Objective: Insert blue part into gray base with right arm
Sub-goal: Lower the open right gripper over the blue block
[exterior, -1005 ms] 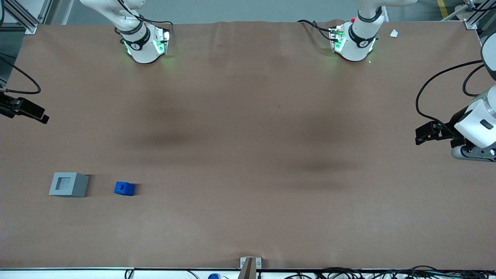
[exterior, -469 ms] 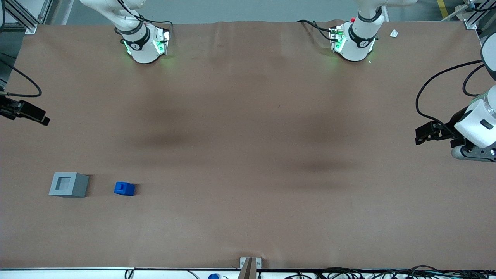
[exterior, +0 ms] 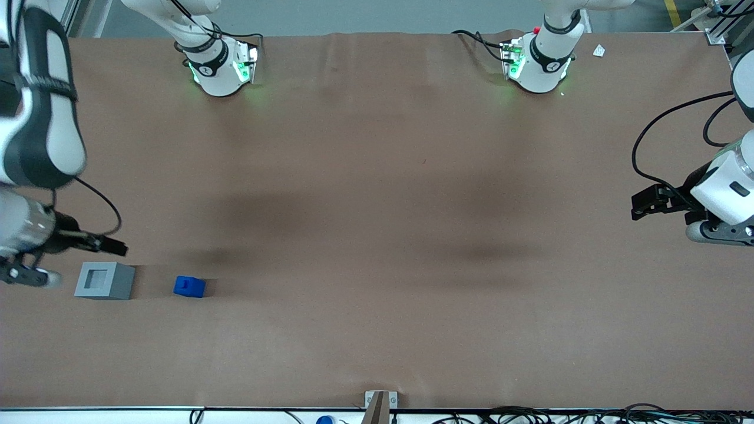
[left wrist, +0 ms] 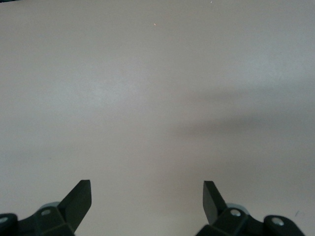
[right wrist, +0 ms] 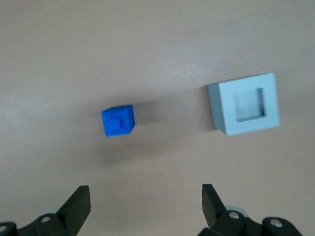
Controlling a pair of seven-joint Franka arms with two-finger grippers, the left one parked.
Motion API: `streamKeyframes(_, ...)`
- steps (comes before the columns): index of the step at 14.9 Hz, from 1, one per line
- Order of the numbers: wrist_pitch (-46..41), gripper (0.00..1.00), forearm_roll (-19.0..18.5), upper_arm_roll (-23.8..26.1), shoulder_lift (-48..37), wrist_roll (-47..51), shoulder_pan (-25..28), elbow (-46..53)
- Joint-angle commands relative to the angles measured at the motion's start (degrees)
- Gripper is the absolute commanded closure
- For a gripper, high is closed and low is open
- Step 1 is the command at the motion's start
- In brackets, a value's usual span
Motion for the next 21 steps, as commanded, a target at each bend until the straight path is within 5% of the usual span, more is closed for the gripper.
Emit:
streamKeyframes(1,4.0,0.0,0.9,0.4,4.8,1.5,1.1,1.6)
streamKeyframes(11,12.7,0.0,-0.9,0.4,16.8,3.7,5.1,6.7)
streamKeyframes(13,16.2,0.0,-4.1,0.5,17.5,4.0,5.8,6.4)
streamKeyframes(21,21.9,0.0,-4.4,0.5,18.0,2.8,5.2,1.3)
